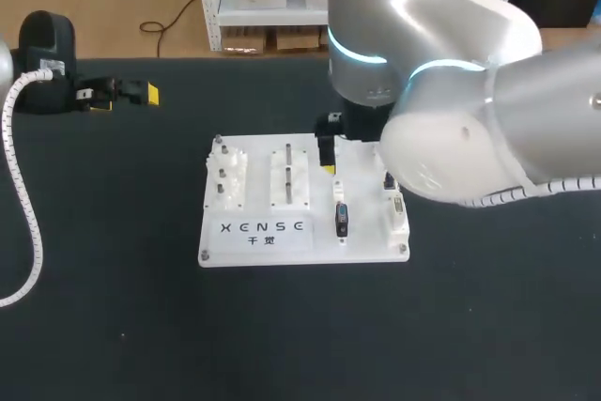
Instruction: Insert the USB connector, Ethernet cable, and multi-pin plug into their matching sockets one by one.
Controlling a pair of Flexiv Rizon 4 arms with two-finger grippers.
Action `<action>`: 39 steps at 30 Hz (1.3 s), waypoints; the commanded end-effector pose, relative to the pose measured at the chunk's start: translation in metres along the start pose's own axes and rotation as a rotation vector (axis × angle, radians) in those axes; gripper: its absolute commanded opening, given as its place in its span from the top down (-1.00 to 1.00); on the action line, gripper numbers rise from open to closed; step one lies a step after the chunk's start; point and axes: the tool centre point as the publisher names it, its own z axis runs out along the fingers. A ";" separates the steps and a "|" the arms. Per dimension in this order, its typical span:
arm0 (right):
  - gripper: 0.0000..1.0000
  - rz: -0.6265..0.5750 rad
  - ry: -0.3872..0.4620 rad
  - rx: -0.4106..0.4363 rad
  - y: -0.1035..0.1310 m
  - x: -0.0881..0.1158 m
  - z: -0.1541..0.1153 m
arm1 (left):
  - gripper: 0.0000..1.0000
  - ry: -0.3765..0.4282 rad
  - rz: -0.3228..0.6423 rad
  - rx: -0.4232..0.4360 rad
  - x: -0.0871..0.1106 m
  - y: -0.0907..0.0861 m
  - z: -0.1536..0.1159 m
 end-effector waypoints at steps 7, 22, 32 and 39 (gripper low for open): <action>-1.00 -0.065 -0.024 0.003 0.022 0.035 -0.003 | -1.00 0.000 0.000 0.000 0.000 0.000 0.000; -1.00 -0.057 0.058 -0.029 0.030 0.063 0.020 | -1.00 0.000 0.000 0.000 0.000 0.000 0.000; -1.00 -0.020 0.074 -0.077 0.029 0.061 0.022 | -1.00 0.000 0.000 0.000 0.000 0.000 0.000; -1.00 -0.020 0.074 -0.077 0.029 0.061 0.022 | -1.00 0.000 0.000 0.000 0.000 0.000 0.000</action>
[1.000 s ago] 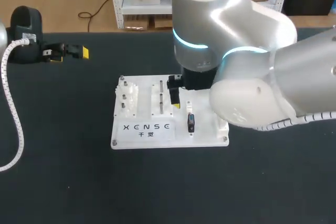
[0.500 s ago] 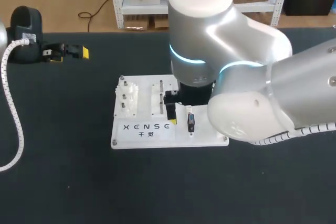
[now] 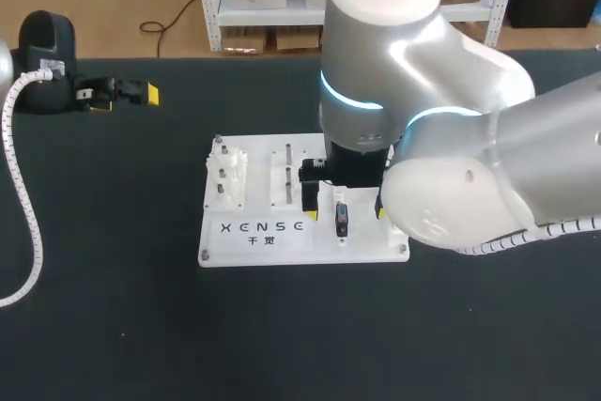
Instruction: Insert the USB connector, Ethernet cable, and multi-pin plug into their matching sockets one by one.
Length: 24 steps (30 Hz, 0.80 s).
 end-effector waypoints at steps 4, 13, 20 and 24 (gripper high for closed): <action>-1.00 0.001 -0.004 -0.001 -0.001 0.001 -0.001 | -1.00 0.000 0.000 0.000 0.000 0.000 0.000; -1.00 0.002 0.005 -0.002 0.003 0.003 0.000 | -1.00 0.000 0.000 0.000 0.000 0.000 0.000; -1.00 0.001 0.012 0.027 0.008 0.005 0.001 | -1.00 0.000 0.000 0.000 0.000 0.000 0.000; -1.00 0.009 0.023 0.045 0.009 0.004 0.001 | -1.00 0.000 0.000 0.000 0.000 0.000 0.000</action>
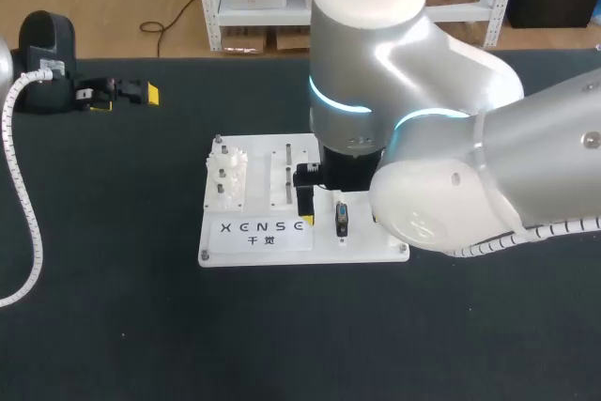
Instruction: Insert the USB connector, Ethernet cable, and multi-pin plug into their matching sockets one by one.
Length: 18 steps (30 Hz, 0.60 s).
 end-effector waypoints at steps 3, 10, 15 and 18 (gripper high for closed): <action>-1.00 0.022 0.022 0.024 0.003 -0.002 0.002 | -1.00 0.000 0.000 0.000 0.000 0.000 0.000; -0.95 0.027 0.031 0.027 0.001 -0.002 0.005 | -1.00 0.000 0.000 0.000 0.000 0.000 0.000; -0.04 0.029 0.046 0.034 0.000 -0.002 0.007 | -1.00 0.000 0.000 0.000 0.000 0.000 0.000; 0.14 0.031 0.049 0.032 0.000 -0.002 0.007 | -1.00 0.000 0.000 0.000 0.000 0.000 0.000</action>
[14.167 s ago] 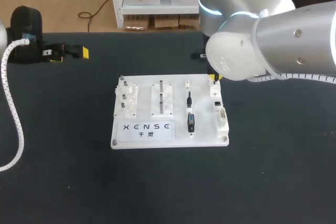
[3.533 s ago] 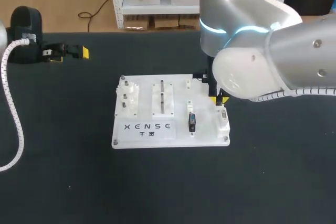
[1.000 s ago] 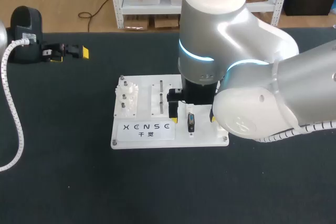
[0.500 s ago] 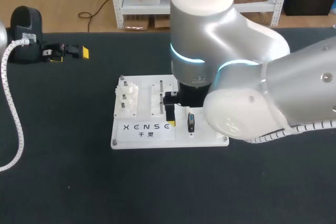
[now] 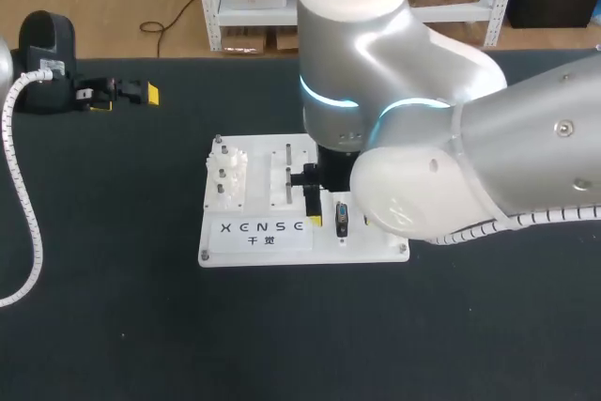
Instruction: Insert the USB connector, Ethernet cable, and multi-pin plug into their matching sockets one by one.
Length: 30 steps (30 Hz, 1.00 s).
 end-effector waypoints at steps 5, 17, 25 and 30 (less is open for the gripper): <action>0.25 0.005 0.007 0.001 -0.001 -0.001 0.001 | -1.00 0.000 0.000 0.000 0.000 0.000 0.000; 0.47 0.010 0.009 0.006 -0.003 -0.001 0.003 | -1.00 0.000 0.000 0.000 0.000 0.000 0.000; 1.00 0.007 0.002 0.007 -0.003 -0.001 0.003 | -1.00 0.000 0.000 0.000 0.000 0.000 0.000; 1.00 -0.023 -0.044 0.044 -0.001 -0.002 -0.007 | -1.00 0.000 0.000 0.000 0.000 0.000 0.000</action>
